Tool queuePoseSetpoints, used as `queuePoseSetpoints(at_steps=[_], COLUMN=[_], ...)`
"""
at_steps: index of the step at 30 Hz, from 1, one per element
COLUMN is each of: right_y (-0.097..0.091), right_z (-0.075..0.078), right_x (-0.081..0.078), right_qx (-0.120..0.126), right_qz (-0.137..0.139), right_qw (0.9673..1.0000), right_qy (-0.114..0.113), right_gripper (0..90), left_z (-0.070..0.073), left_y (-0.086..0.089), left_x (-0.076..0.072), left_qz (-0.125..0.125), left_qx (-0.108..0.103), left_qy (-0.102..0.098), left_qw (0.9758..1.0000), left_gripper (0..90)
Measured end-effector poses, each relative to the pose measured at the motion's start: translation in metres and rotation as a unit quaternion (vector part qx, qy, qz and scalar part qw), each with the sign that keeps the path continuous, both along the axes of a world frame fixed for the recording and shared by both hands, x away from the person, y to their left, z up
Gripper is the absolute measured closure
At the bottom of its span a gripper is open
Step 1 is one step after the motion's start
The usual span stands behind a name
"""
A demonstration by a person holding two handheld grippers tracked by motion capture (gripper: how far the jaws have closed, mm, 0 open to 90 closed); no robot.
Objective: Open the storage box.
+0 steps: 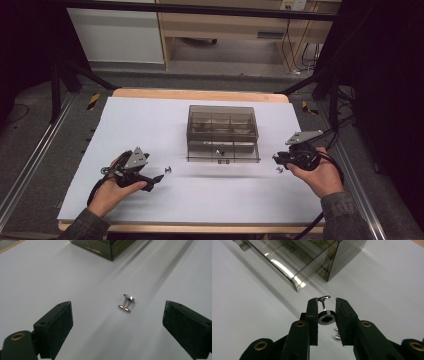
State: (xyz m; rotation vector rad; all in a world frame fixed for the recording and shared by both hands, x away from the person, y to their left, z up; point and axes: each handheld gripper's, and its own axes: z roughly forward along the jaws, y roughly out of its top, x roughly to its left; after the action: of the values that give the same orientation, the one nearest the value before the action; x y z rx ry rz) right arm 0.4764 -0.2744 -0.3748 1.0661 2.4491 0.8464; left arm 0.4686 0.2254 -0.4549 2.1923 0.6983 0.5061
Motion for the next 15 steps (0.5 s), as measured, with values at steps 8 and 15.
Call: queuePoseSetpoints(at_steps=[8,15], right_y=[0.012,0.024], right_z=[0.02,0.036], right_x=[0.006,0.012], right_qx=[0.01,0.023], right_qz=[0.002,0.006], right_qw=[0.9998,0.9992], right_qy=[-0.017,-0.033], right_gripper=[73.3,73.3], left_z=[-0.002,-0.003], left_y=[0.013,0.026], left_x=[0.001,0.003], left_qz=[0.034,0.064], left_qx=[-0.022,-0.043], left_qy=[-0.018,-0.031], left_qw=[0.999,0.9965], left_gripper=[8.5,8.3])
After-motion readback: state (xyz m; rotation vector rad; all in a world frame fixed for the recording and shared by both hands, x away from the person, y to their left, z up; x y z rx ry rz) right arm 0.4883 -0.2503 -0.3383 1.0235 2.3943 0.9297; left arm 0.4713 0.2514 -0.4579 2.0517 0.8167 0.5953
